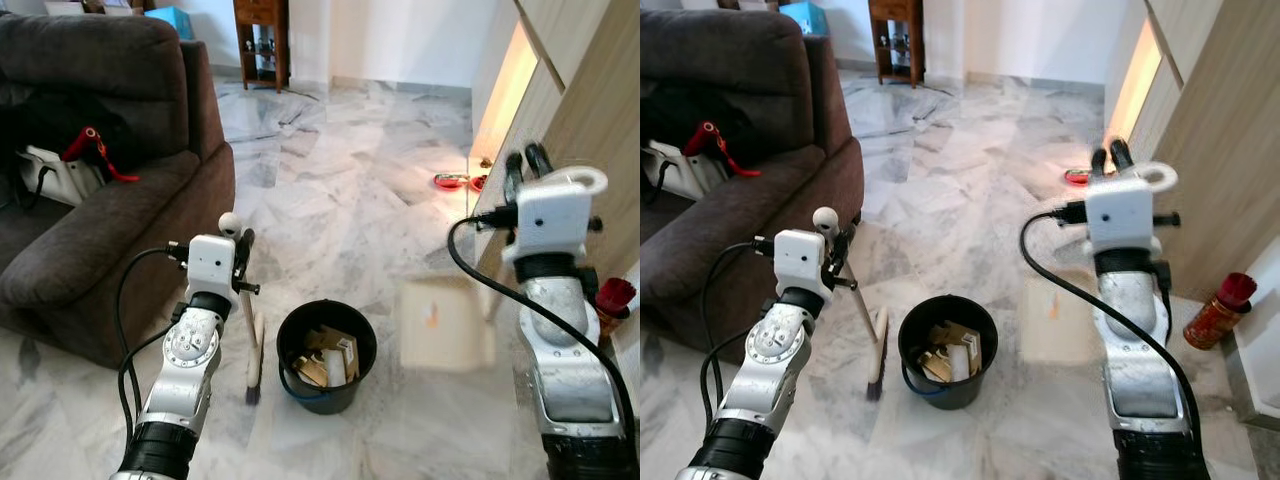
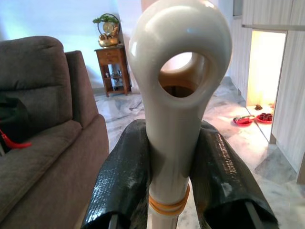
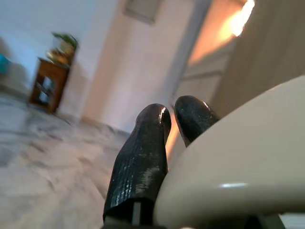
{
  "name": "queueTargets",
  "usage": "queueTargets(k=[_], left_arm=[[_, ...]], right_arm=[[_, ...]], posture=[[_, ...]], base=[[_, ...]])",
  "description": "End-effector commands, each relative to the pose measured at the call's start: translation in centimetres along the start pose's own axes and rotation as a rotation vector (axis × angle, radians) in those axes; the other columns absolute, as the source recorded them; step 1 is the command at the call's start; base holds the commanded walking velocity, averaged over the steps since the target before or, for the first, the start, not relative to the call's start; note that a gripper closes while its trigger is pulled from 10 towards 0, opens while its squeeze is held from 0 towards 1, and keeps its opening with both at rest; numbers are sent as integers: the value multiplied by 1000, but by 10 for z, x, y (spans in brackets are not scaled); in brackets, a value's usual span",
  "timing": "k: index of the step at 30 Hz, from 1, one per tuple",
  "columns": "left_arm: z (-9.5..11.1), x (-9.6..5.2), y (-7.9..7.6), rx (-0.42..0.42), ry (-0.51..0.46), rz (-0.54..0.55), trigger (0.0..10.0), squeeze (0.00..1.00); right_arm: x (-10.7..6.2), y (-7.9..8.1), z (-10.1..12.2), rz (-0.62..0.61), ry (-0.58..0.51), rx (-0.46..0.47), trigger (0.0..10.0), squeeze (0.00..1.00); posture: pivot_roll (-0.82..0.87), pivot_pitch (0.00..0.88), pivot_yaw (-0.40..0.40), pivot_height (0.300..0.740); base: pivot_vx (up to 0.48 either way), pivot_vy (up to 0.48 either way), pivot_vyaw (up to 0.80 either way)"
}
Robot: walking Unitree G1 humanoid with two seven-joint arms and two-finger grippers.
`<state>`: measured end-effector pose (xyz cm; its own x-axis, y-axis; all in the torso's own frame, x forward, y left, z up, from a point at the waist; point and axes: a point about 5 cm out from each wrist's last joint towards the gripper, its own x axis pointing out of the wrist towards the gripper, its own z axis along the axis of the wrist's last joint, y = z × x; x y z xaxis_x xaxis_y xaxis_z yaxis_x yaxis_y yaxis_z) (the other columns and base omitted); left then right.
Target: Sweep floor
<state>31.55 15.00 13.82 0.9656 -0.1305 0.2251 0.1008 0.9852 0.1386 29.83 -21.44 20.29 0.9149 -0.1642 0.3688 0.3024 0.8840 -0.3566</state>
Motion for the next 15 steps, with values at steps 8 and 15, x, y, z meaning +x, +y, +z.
queueTargets(k=[8, 15], left_arm=[[8, -5, 7, 2, -30, 5, 10000, 0], [-5, -18, 19, -20, 37, 62, 10000, 0]], right_arm=[[-9, -9, -31, -50, 26, -41, 10000, 0], [-21, -8, -56, -88, 131, 109, 10000, 0]], posture=[[-92, 0, 13, 740], [-101, 0, 11, 740]], base=[[0, 0, 0], [0, 0, 0]])
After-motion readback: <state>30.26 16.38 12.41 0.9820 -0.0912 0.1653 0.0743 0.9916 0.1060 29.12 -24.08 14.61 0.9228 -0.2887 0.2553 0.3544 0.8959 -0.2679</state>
